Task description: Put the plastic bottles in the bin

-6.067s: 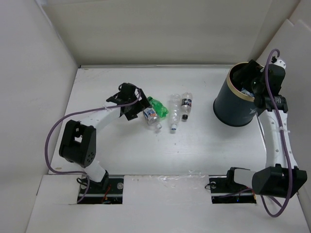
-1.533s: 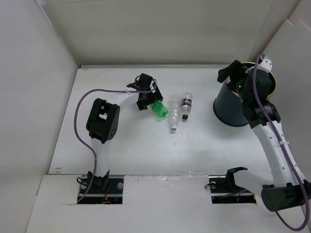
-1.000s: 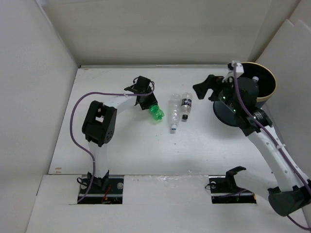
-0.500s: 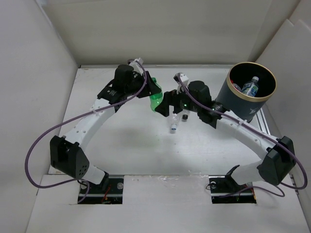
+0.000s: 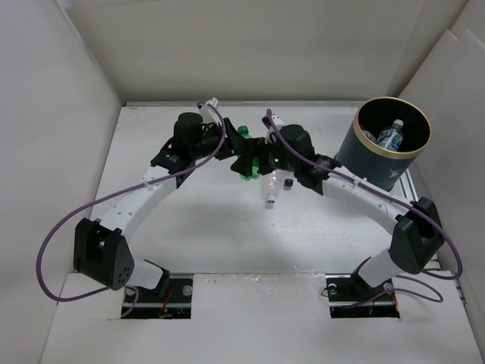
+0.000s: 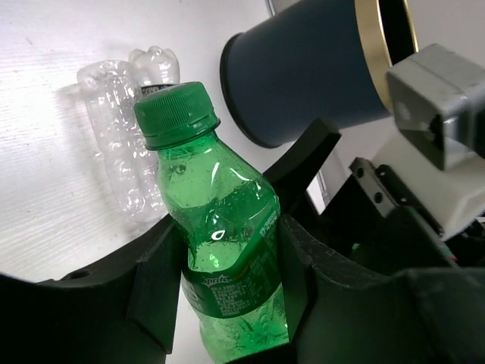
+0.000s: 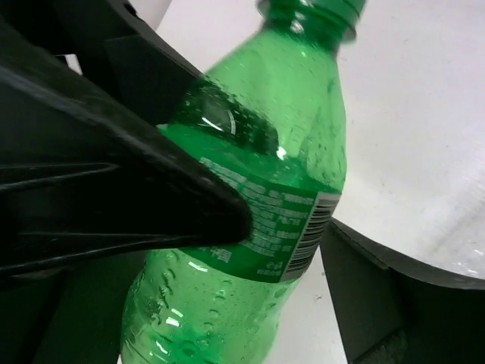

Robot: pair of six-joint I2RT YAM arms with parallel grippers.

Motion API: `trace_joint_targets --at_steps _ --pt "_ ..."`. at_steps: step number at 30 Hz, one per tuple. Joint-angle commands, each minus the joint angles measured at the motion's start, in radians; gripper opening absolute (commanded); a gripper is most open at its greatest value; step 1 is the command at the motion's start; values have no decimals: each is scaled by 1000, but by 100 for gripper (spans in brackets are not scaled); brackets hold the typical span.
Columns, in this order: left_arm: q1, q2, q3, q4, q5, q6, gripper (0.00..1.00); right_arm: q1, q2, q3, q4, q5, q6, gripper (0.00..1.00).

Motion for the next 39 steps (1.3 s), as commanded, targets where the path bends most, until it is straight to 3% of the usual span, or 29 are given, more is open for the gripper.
trace_joint_targets --at_steps 1,3,4,5,7,8,9,14,19,27,32,33,34,36,38,39 --pt "-12 -107 -25 163 13 -84 0 14 11 22 98 0 50 92" --pt "-12 -117 -16 163 4 -96 3 14 11 11 107 0 59 81" --pt "-12 -117 -15 163 -7 -96 13 14 1 11 107 9 59 68" --pt "-12 -117 -2 163 -7 -96 29 14 -12 11 107 9 59 60" --pt "-12 -117 9 137 -45 -96 98 14 -29 11 107 38 59 26" --pt "-12 -117 24 137 -55 -96 100 14 -40 0 107 51 59 9" --pt "-12 -117 34 108 -64 -96 100 14 -58 0 107 61 59 4" --pt "-12 -107 93 22 -202 -85 100 -78 -101 0 60 100 59 2" --pt "-12 -120 109 -70 -328 -60 100 -296 -198 29 -35 110 50 2" --pt "-12 -91 41 0 -262 -29 100 -636 -212 250 -262 242 18 5" --pt "-73 -8 101 -29 -277 43 100 -811 -190 310 -408 382 39 11" --pt "-90 15 124 -49 -297 57 100 -831 -180 310 -422 382 39 20" --pt "-117 62 170 -85 -329 80 100 -848 -180 310 -434 382 48 37" --pt "-133 107 207 -113 -341 94 100 -857 -180 319 -457 396 48 78" --pt "-144 159 239 -123 -367 105 100 -857 -180 319 -467 420 48 100" --pt "-157 175 250 -133 -381 105 100 -857 -190 319 -477 431 48 100"
